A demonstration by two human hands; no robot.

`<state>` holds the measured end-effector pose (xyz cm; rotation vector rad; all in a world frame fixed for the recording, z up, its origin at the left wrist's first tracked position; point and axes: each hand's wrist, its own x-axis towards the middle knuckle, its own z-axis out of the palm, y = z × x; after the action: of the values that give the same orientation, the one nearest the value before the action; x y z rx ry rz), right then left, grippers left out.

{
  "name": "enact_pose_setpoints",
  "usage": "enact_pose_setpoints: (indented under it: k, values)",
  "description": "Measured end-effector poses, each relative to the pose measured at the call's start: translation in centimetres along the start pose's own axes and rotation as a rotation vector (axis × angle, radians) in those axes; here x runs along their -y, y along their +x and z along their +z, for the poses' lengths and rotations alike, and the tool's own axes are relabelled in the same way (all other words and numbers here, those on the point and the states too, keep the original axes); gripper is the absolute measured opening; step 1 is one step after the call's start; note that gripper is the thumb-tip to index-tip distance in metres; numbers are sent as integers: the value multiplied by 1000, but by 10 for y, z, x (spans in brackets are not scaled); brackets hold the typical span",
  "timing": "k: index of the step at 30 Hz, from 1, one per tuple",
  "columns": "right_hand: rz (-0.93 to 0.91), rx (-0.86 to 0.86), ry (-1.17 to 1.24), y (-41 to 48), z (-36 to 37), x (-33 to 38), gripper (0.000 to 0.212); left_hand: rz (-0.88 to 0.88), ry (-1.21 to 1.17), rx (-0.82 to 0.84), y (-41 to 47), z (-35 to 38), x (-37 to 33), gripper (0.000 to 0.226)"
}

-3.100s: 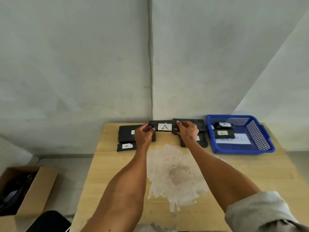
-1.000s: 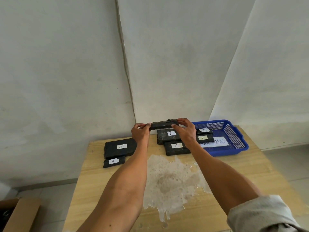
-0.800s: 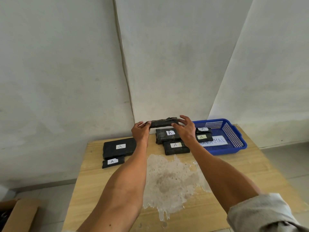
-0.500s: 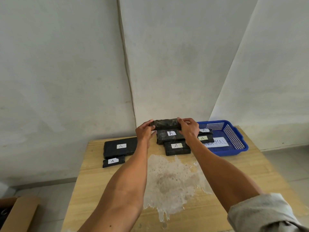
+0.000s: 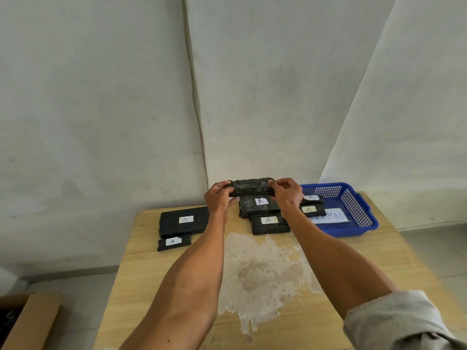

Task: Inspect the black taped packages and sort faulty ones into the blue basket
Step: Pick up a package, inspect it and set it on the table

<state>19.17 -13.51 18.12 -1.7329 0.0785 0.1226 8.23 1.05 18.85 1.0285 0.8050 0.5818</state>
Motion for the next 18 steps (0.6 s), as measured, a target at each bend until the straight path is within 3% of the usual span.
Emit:
enact_pose_setpoints:
  k: [2, 7, 15, 18]
  values:
    - [-48, 95, -26, -5, -3, 1, 28, -6, 13, -94, -2, 3, -5, 7]
    - [-165, 194, -88, -20, -9, 0, 41, 0, 91, -240, -1, 6, -11, 21]
    - [-169, 175, -50, -21, -15, 1, 44, -24, 9, -162, -6, 7, -12, 44]
    - [-133, 188, -43, -17, -13, 0, 50, 2, 24, -76, -1, 8, -7, 38]
